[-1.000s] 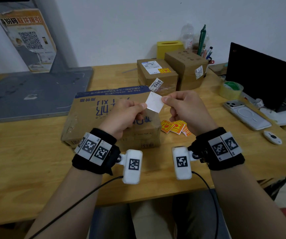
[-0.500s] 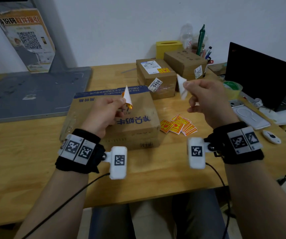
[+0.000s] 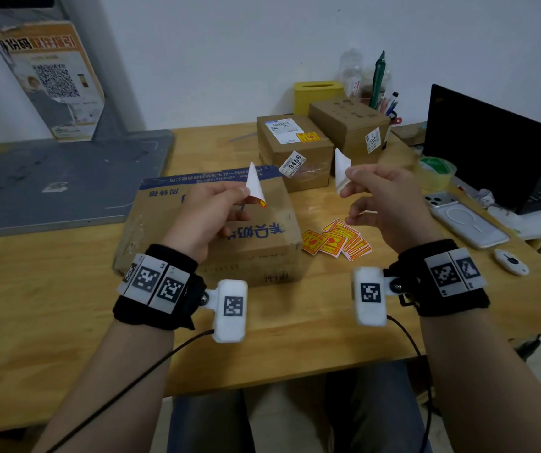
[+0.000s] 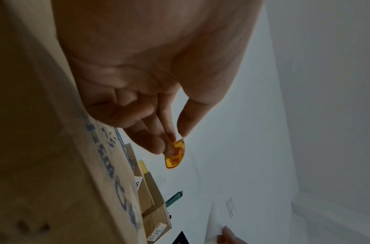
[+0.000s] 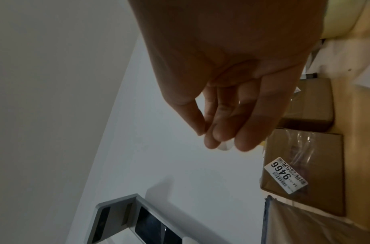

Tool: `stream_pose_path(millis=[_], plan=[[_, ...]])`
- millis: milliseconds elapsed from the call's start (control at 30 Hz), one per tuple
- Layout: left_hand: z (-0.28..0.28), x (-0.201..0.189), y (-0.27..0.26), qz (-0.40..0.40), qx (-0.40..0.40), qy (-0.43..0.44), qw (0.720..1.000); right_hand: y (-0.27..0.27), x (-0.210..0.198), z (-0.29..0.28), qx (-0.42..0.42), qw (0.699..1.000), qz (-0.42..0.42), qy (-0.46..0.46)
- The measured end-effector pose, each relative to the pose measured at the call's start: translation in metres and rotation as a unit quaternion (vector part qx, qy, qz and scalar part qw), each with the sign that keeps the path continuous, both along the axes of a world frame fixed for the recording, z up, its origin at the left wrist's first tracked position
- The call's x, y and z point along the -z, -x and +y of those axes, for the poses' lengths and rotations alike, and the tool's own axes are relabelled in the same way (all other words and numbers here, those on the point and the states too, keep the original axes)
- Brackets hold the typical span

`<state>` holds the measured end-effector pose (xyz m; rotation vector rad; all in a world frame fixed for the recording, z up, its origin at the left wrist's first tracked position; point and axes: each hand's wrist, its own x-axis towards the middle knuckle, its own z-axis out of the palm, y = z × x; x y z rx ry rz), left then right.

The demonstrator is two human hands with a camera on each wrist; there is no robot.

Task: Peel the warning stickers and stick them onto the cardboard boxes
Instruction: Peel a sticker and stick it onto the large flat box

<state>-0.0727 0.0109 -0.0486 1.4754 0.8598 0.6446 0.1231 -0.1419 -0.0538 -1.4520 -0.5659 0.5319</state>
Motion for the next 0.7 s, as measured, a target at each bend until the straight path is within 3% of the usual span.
stream_pose_path(millis=[167,300,500,700], plan=[[-0.006,-0.005,-0.005,-0.006,0.008,0.009,1.000,-0.010,0.008,-0.006,0.049,0.999,-0.001,0.006],[-0.012,-0.007,-0.010,-0.010,0.034,0.011,0.999,-0.027,0.017,-0.012,0.132,0.983,-0.093,0.089],[-0.017,-0.007,-0.014,-0.005,0.057,0.009,0.998,-0.044,0.026,-0.022,0.134,0.954,-0.130,0.236],[-0.017,-0.006,-0.016,-0.006,0.061,0.010,0.998,-0.046,0.030,-0.026,0.142,0.950,-0.144,0.237]])
